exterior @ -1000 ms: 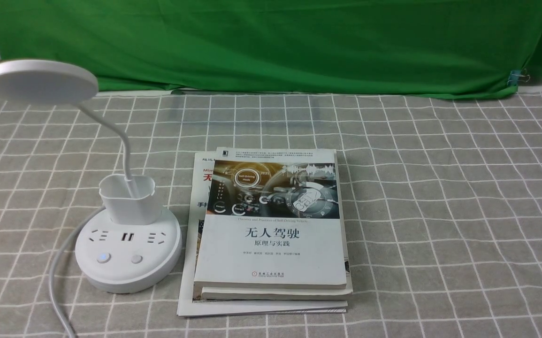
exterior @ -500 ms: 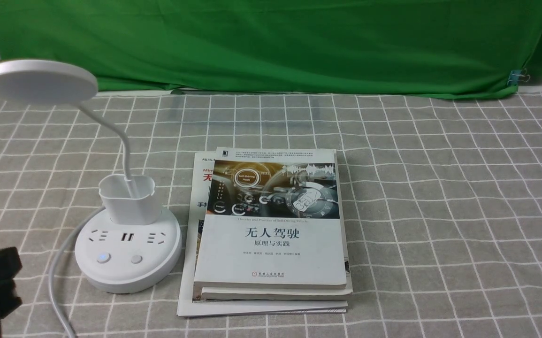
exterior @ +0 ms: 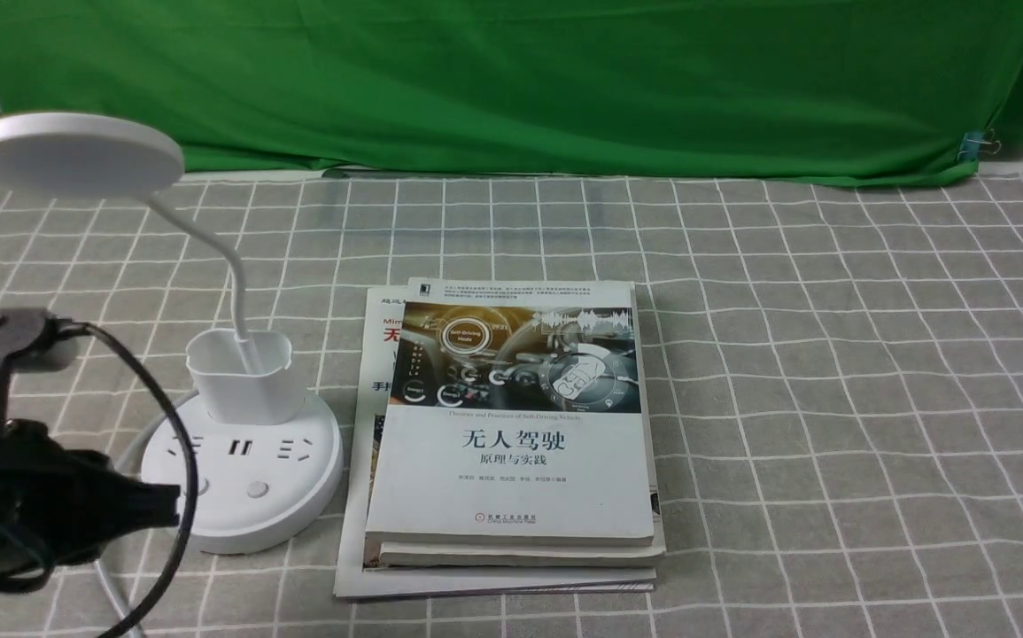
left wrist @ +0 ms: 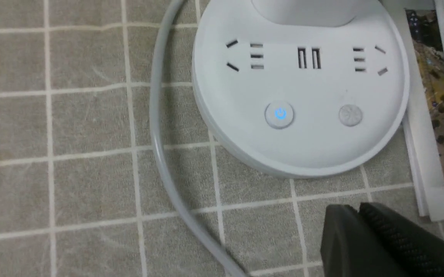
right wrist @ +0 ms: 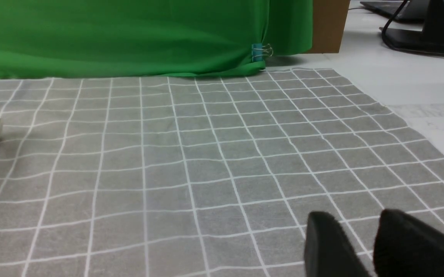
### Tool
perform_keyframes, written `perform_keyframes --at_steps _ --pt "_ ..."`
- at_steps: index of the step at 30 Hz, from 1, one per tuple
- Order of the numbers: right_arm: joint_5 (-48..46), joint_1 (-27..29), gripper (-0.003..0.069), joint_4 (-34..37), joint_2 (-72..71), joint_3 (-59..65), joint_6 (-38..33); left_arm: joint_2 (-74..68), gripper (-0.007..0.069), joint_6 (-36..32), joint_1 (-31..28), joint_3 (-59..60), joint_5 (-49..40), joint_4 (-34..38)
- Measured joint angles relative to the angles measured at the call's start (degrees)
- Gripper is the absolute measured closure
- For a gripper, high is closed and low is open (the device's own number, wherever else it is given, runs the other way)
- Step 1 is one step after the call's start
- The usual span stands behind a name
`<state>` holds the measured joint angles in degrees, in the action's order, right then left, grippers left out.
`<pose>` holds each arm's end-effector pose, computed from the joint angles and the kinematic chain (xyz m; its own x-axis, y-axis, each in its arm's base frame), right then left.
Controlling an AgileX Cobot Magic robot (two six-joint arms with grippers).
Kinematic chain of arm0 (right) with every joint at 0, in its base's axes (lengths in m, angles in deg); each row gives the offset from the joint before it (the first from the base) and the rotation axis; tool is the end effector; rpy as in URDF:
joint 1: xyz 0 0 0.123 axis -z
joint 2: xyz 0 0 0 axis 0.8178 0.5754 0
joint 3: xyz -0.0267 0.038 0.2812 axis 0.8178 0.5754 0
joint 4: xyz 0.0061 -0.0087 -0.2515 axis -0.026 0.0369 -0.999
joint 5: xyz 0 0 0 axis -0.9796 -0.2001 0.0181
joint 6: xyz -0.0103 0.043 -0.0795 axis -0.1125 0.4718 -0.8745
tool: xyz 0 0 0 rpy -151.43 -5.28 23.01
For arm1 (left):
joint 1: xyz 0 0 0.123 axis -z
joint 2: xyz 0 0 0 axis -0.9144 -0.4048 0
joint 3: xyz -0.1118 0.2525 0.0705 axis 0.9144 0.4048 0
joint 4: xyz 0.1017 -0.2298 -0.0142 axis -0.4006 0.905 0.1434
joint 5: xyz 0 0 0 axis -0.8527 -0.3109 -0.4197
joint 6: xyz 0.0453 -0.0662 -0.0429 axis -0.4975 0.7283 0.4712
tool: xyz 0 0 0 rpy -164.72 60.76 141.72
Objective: Turn on the desk lamp on the grey coffee tablecloth with your hand.
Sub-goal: 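Press the power button on the lamp base to turn the lamp on with the left gripper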
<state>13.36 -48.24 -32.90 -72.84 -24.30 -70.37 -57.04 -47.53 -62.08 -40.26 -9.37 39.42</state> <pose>0.0550 -0.0098 0.1898 -0.1540 -0.0259 -0.9877 0.1452 0.9882 -0.0486 0.1948 -0.0256 0.2323 -0.8284 0.0316 -0.5593 0.1202 0.9852 -0.1223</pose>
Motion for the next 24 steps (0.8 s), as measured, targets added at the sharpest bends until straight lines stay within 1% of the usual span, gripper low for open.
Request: perform_keyframes --at_steps 3,7,8,12,14,17,24 --pt "0.0 0.0 0.0414 0.0 0.0 0.0 0.0 -4.7 0.0616 -1.1 0.2 -2.3 0.6 0.0" --pt "0.0 0.0 0.0414 0.0 0.0 0.0 0.0 -8.4 0.0617 -0.6 2.5 -3.8 2.1 -1.1" --pt "0.0 0.0 0.0414 0.0 0.0 0.0 0.0 -10.3 0.0617 2.4 5.0 -4.8 3.4 -3.5" --pt "0.0 0.0 0.0414 0.0 0.0 0.0 0.0 -13.7 0.0617 11.3 8.9 -7.6 3.2 -12.2" --pt "0.0 0.0 0.0414 0.0 0.0 0.0 0.0 -15.8 0.0617 14.2 10.7 -9.2 3.0 -15.5" --pt "0.0 0.0 0.0414 0.0 0.0 0.0 0.0 -18.4 0.0619 15.6 12.0 -10.9 3.2 -16.7" --pt "0.0 0.0 0.0414 0.0 0.0 0.0 0.0 -23.4 0.0619 16.3 12.1 -11.8 3.7 -17.7"
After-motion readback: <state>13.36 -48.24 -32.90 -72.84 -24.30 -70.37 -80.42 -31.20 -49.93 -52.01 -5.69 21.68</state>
